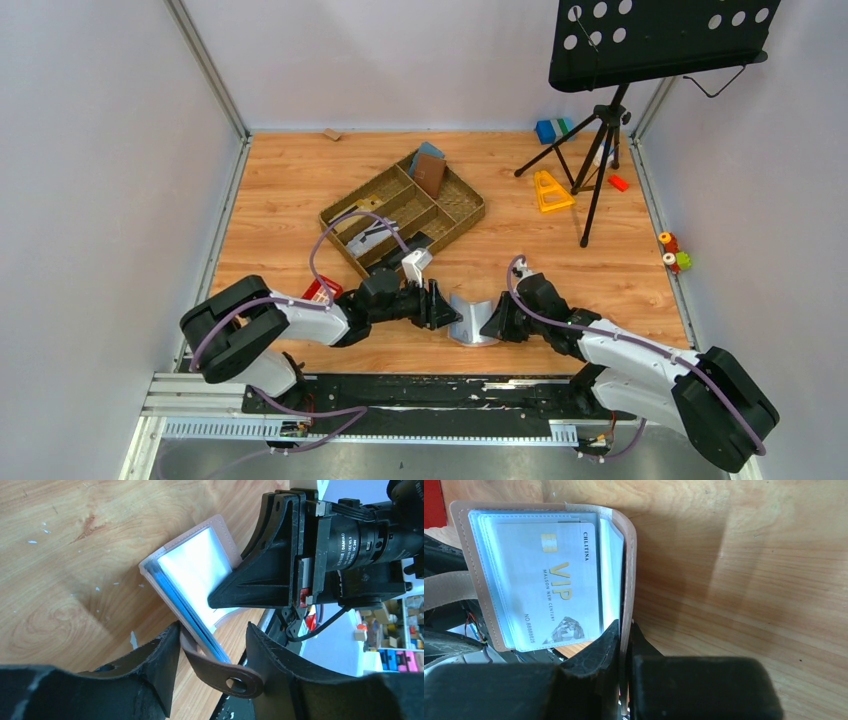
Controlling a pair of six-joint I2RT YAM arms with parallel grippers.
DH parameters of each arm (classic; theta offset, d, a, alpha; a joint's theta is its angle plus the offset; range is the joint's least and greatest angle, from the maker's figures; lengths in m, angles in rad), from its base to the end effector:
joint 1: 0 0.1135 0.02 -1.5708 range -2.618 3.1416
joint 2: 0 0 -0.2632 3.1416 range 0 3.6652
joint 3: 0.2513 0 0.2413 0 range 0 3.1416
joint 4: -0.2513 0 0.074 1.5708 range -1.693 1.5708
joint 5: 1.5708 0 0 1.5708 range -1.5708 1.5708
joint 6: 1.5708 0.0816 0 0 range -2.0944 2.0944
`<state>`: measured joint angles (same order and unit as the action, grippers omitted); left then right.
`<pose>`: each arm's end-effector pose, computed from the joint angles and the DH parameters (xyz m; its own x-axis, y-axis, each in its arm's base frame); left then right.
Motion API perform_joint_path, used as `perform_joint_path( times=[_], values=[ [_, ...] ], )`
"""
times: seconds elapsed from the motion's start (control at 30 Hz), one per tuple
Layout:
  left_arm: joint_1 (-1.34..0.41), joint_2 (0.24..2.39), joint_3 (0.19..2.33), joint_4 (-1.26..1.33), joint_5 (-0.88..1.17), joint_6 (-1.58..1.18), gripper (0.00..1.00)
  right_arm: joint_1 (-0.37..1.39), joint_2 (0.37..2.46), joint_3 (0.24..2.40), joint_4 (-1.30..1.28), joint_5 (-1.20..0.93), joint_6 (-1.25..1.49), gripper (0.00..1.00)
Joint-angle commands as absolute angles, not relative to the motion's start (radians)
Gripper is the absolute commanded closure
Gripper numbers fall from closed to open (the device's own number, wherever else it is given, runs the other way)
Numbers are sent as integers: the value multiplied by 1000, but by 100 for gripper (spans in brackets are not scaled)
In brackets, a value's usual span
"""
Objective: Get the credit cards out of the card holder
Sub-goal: Remove the credit card from the card holder.
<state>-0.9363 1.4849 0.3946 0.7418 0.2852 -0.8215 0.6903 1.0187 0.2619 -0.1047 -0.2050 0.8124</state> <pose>0.1604 -0.2567 0.1442 -0.8185 -0.0732 -0.5698 0.4850 0.4437 -0.7536 0.1385 0.1359 0.1040 -0.9292 0.1544 -0.3358 -0.0743 0.8119 0.5790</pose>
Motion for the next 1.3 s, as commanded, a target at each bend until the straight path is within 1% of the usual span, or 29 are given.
perform_joint_path(
  times=[0.0, 0.1, 0.13, 0.23, 0.37, 0.5, 0.53, 0.6, 0.67, 0.7, 0.73, 0.8, 0.83, 0.87, 0.93, 0.97, 1.07, 1.27],
  values=[
    [-942, 1521, 411, 807, 327, -841, 48, 690, 1024, 257, -60, -217, 826, 93],
    [-941, 1573, 415, 881, 362, -877, 60, 689, 1022, 252, -46, -226, 831, 93],
    [-942, 1604, 414, 916, 369, -897, 62, 689, 1019, 246, -38, -231, 833, 94],
    [-942, 1652, 419, 973, 389, -933, 63, 690, 1009, 243, -38, -235, 833, 94],
    [-941, 1672, 417, 1008, 395, -949, 70, 689, 987, 240, -40, -233, 832, 95],
    [-942, 1671, 399, 1110, 415, -984, 71, 689, 971, 235, -34, -229, 828, 95],
    [-942, 1673, 402, 1123, 426, -989, 73, 690, 971, 234, -31, -229, 829, 94],
    [-941, 1682, 413, 1110, 440, -988, 79, 689, 971, 233, -24, -234, 829, 95],
    [-942, 1693, 416, 1109, 450, -986, 89, 689, 970, 235, -21, -238, 828, 95],
    [-941, 1698, 416, 1104, 450, -986, 93, 689, 969, 237, -22, -239, 826, 95],
    [-942, 1700, 417, 1085, 445, -984, 93, 689, 966, 238, -26, -240, 825, 94],
    [-942, 1699, 422, 1034, 429, -971, 90, 688, 961, 241, -31, -239, 824, 94],
    [-942, 1694, 422, 1011, 420, -964, 85, 689, 956, 241, -34, -239, 824, 94],
    [-942, 1687, 421, 982, 407, -957, 77, 688, 952, 243, -37, -238, 824, 94],
    [-942, 1665, 420, 930, 387, -938, 57, 688, 937, 246, -44, -237, 818, 94],
    [-942, 1653, 423, 899, 379, -927, 52, 688, 931, 251, -47, -238, 812, 94],
    [-942, 1626, 436, 826, 371, -897, 43, 689, 920, 270, -73, -232, 795, 93],
    [-942, 1620, 461, 770, 372, -878, 37, 689, 953, 292, -80, -247, 780, 94]
  ],
)
